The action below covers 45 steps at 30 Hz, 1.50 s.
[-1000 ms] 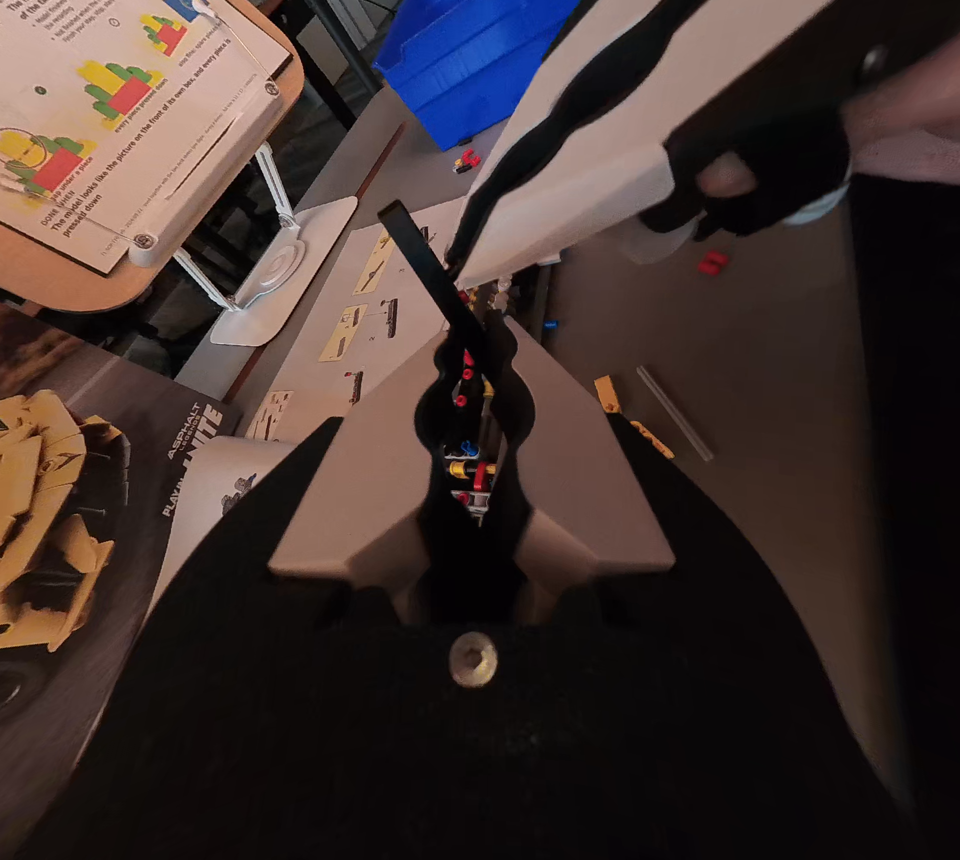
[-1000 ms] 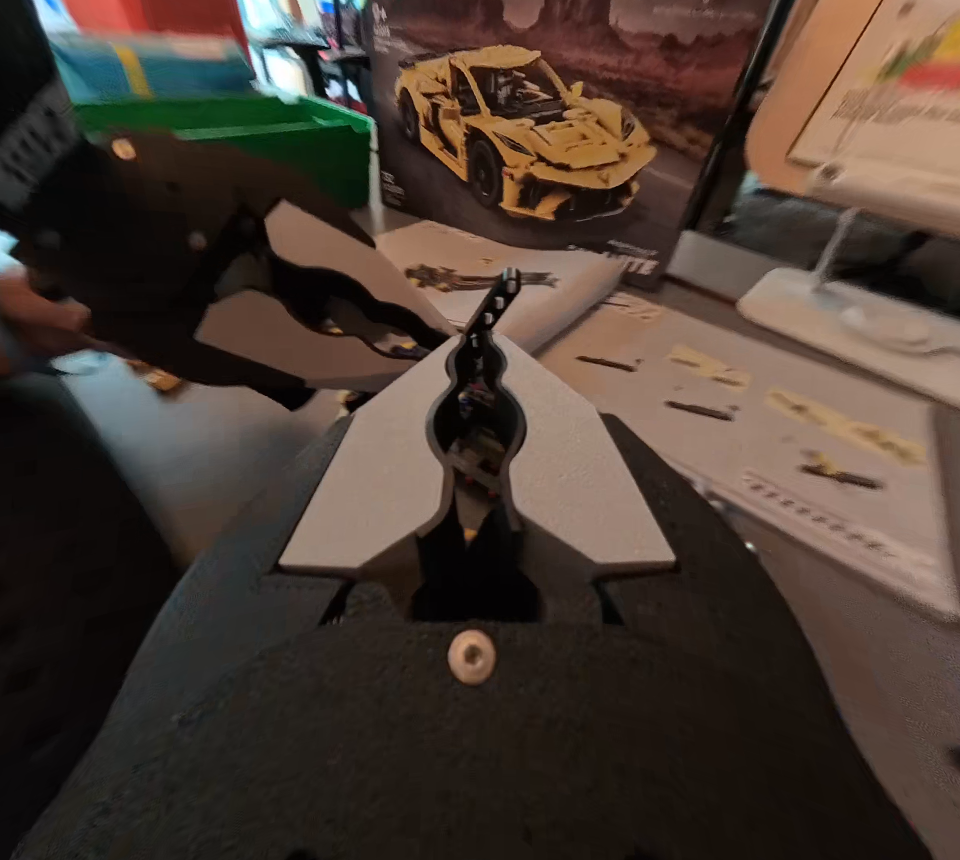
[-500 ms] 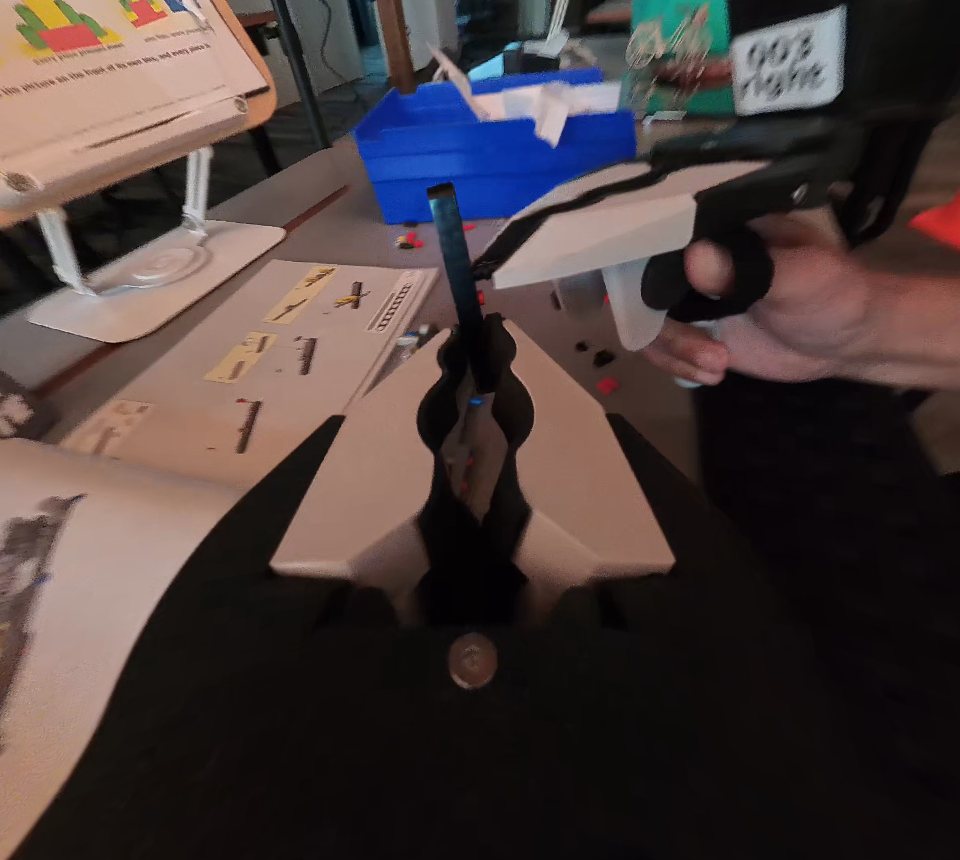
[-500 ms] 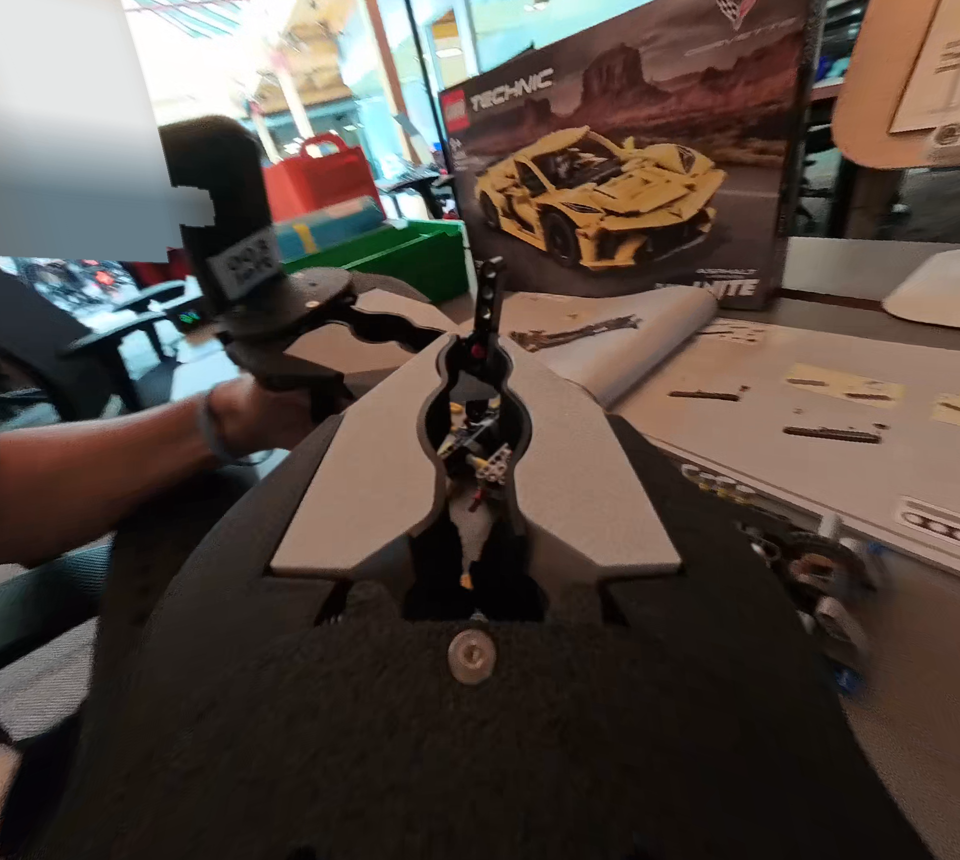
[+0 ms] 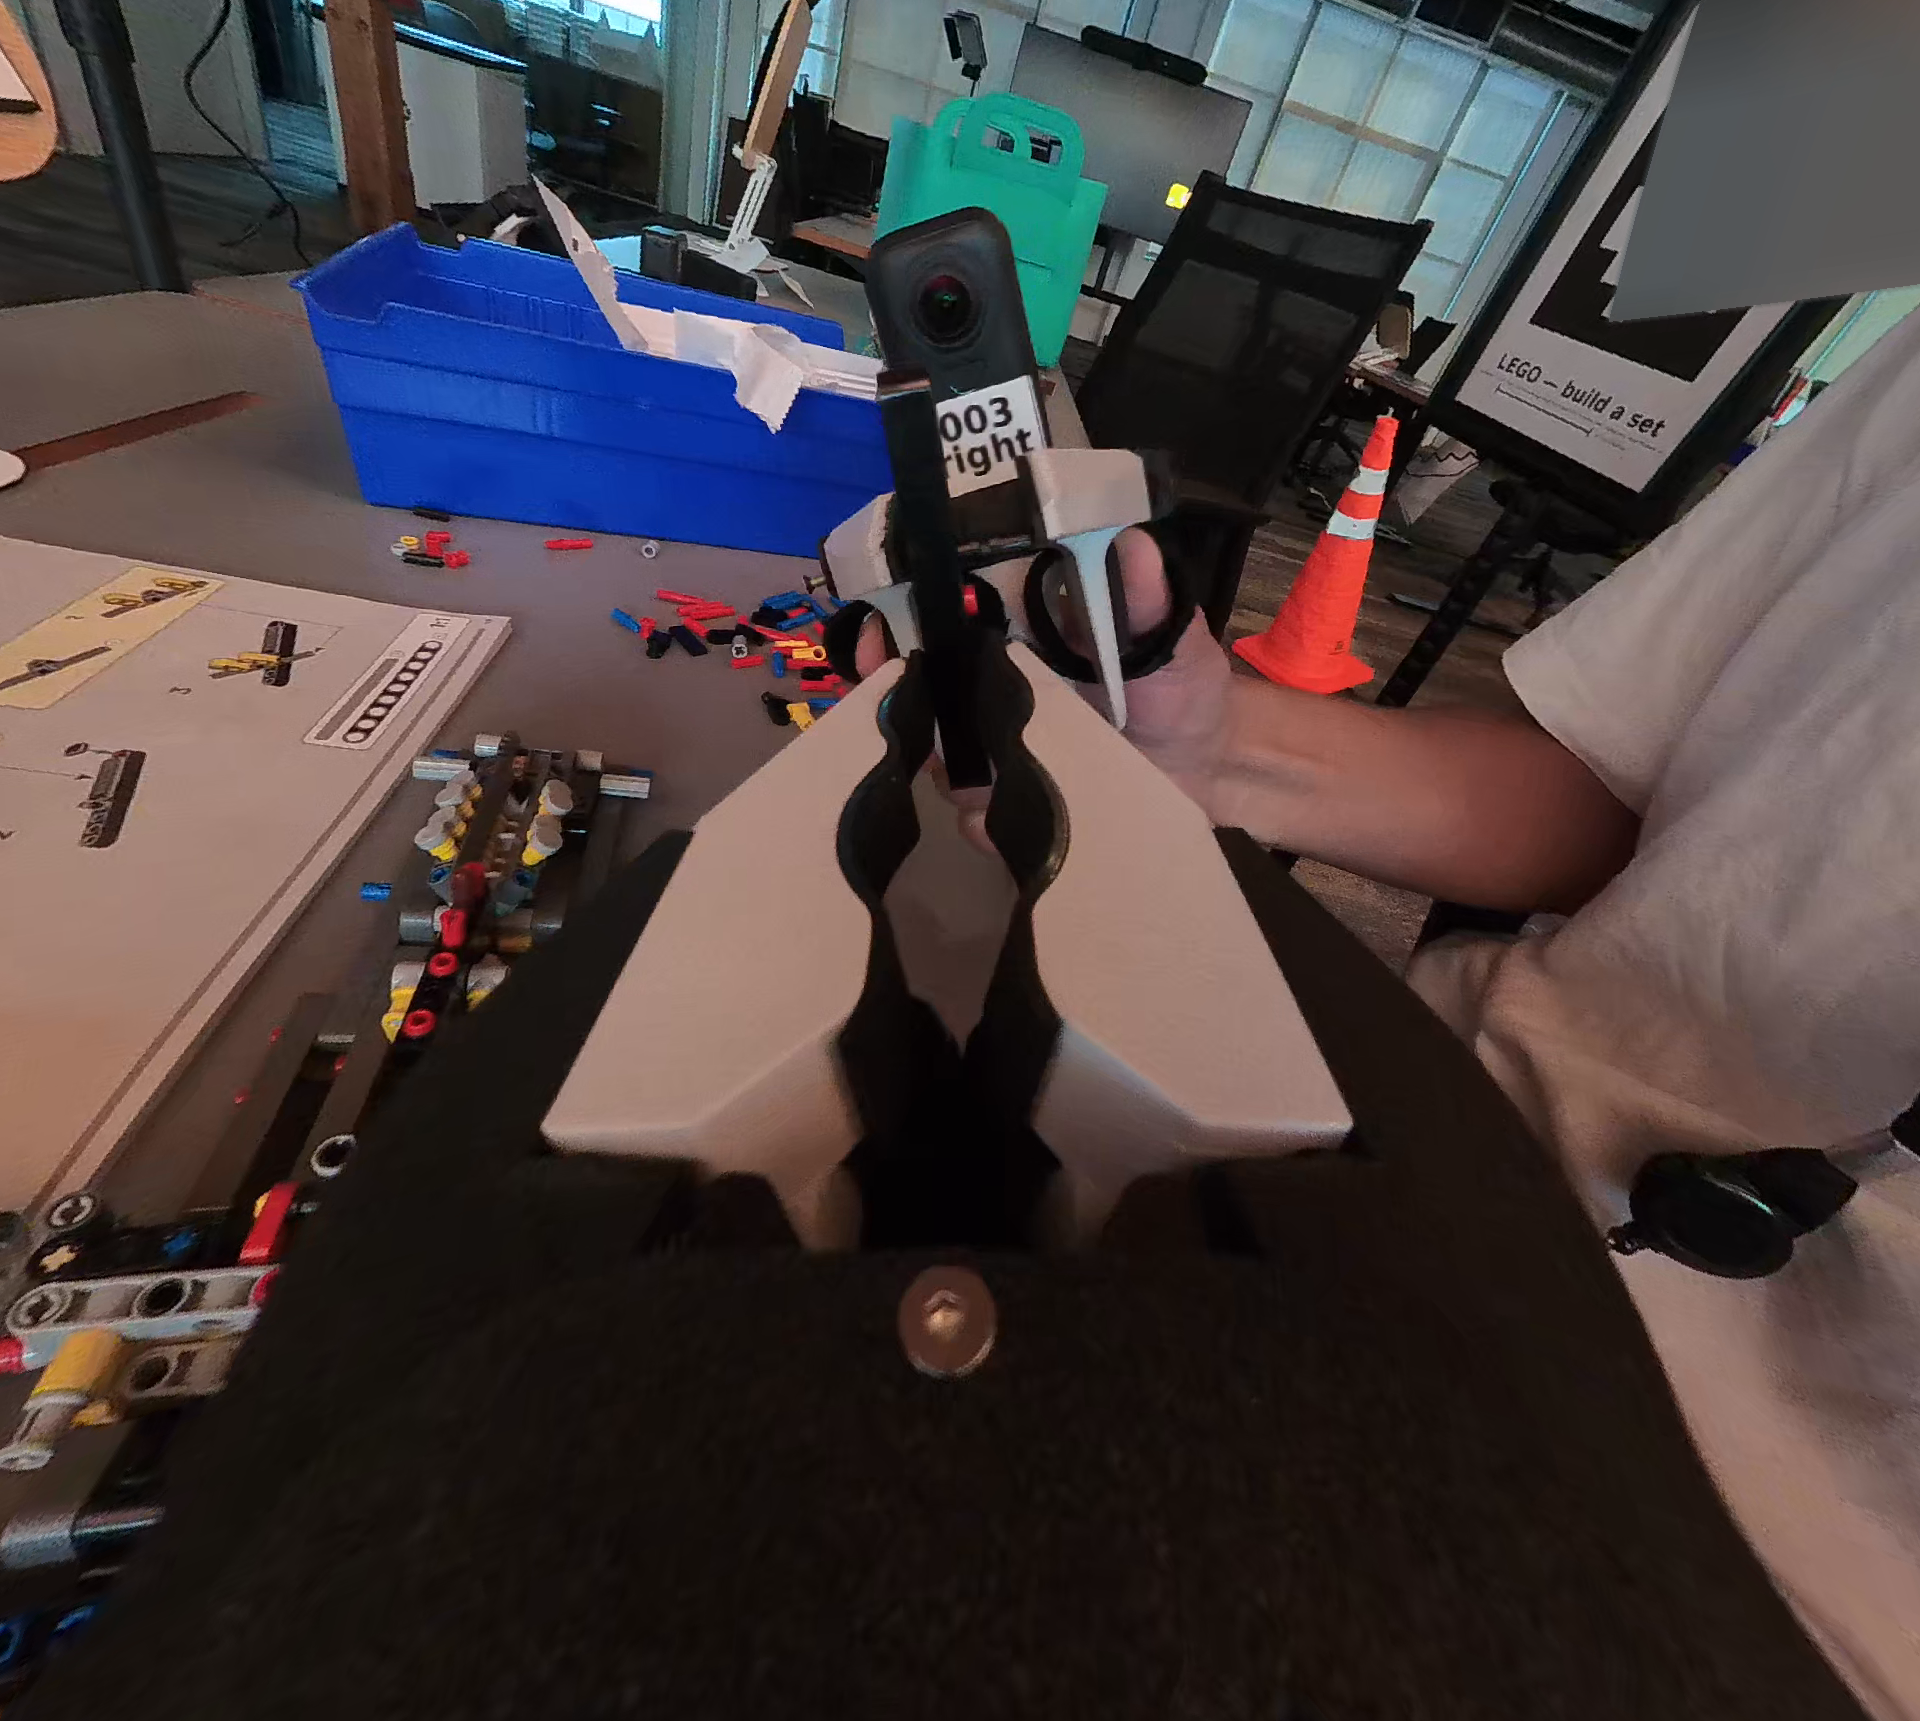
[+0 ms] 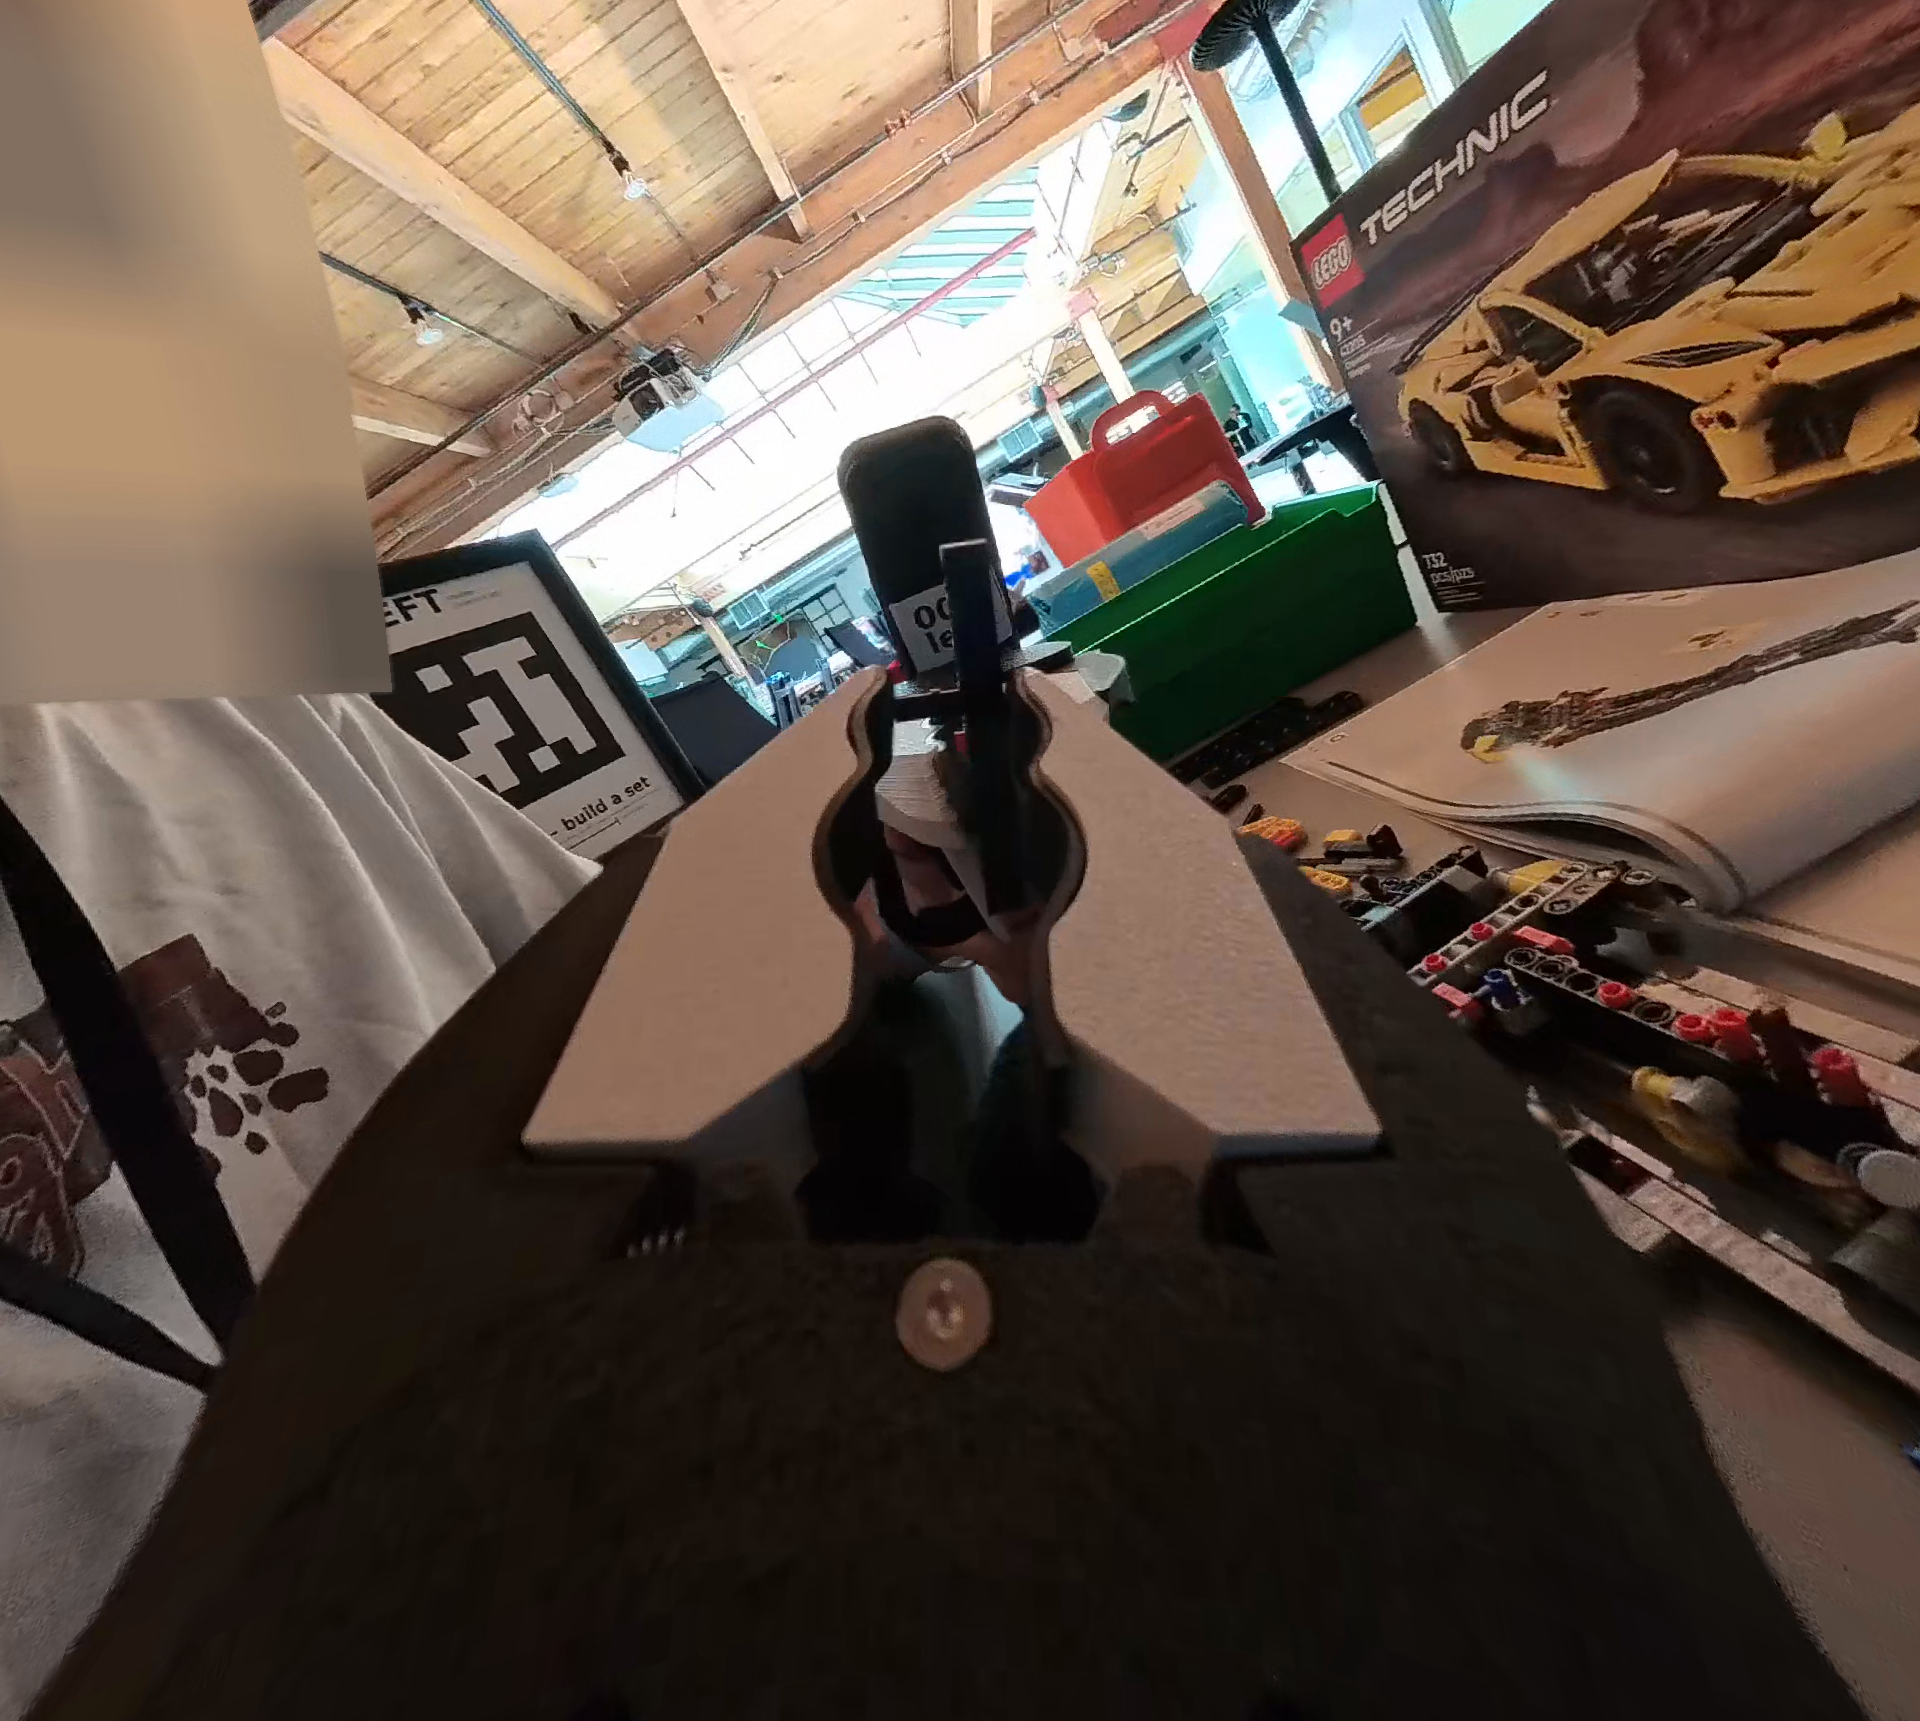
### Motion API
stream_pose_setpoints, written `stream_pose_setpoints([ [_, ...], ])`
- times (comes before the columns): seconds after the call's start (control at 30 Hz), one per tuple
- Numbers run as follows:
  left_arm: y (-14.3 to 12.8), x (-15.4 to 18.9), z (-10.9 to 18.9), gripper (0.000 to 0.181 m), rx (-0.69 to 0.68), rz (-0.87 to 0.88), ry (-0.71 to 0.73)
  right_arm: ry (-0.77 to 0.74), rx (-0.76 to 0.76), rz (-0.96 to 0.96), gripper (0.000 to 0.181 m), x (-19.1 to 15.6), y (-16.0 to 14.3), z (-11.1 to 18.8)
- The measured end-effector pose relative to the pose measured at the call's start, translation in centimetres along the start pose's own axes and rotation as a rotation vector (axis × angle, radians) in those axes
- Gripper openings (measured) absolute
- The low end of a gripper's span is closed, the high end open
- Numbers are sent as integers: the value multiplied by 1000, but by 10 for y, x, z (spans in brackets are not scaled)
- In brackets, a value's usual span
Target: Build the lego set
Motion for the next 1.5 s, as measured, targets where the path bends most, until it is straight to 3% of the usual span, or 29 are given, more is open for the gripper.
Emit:
stream_pose_setpoints([
  [0.23,-7,-1,-5,7,-38,-13,20,-61,-46,37,16,6,-5,0],
  [0.37,-4,-5,-4,7,-11,23,31,-47,18,50,16,6,1,-1],
  [0.4,-3,-8,-3,7,3,51,39,-56,40,85,24,6,3,-1],
  [0.43,-4,-14,-1,6,8,80,68,-83,59,127,32,6,6,-1],
  [0.57,-11,-46,11,7,21,231,206,-340,99,376,34,25,16,9],
  [0.8,-31,-71,23,7,-7,448,277,-645,-114,614,32,59,-7,3],
  [1.07,-33,-69,20,7,27,557,195,-732,-166,654,28,70,-10,3],
  [1.37,-25,-57,12,6,102,620,96,-735,-185,725,28,68,-13,-2],
  [1.5,-19,-55,12,6,184,727,8,-731,-175,761,20,64,-11,-2],
])
Point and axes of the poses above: each gripper's, where its closed fingertips meet, z back along the fingers, y out of its top, x = y × z across the jaws, the point moved 3 cm from there along z, back along the fingers, and after that the axes turned 15 degrees about -z, right-handed, at the moved point
